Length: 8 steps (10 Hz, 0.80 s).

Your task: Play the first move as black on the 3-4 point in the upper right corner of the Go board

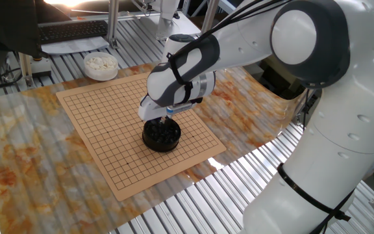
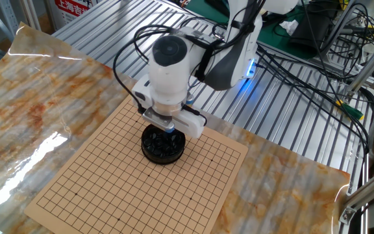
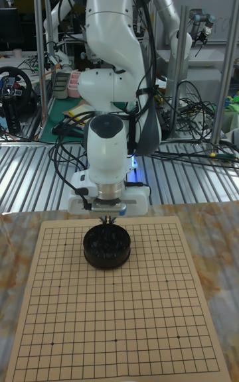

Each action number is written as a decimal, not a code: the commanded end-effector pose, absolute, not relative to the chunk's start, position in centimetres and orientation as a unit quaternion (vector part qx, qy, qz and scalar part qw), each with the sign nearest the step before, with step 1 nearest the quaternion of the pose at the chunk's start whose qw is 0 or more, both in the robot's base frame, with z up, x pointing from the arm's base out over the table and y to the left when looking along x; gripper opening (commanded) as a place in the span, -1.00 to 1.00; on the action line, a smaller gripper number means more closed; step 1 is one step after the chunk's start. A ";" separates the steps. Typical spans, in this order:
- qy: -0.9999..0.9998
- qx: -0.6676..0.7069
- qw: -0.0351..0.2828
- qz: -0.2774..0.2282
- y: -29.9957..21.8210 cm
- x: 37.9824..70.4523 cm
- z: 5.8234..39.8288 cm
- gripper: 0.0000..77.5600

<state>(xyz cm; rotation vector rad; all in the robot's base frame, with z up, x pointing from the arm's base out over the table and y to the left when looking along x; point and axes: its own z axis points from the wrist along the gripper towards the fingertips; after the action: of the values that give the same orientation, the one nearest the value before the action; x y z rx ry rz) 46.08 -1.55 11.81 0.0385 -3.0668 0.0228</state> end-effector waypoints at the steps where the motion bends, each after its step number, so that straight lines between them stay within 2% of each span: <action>1: -1.000 0.004 0.019 0.010 -1.4 45.9 12.2 -0.97; 2: -1.000 0.005 0.019 0.009 -1.4 45.9 12.2 0.99; 8: -1.000 0.005 0.019 0.009 -1.4 45.9 12.2 0.99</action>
<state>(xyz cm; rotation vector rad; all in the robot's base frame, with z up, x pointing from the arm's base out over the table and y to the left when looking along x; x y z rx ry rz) 45.78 -1.42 12.07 0.0116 -3.1022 0.0335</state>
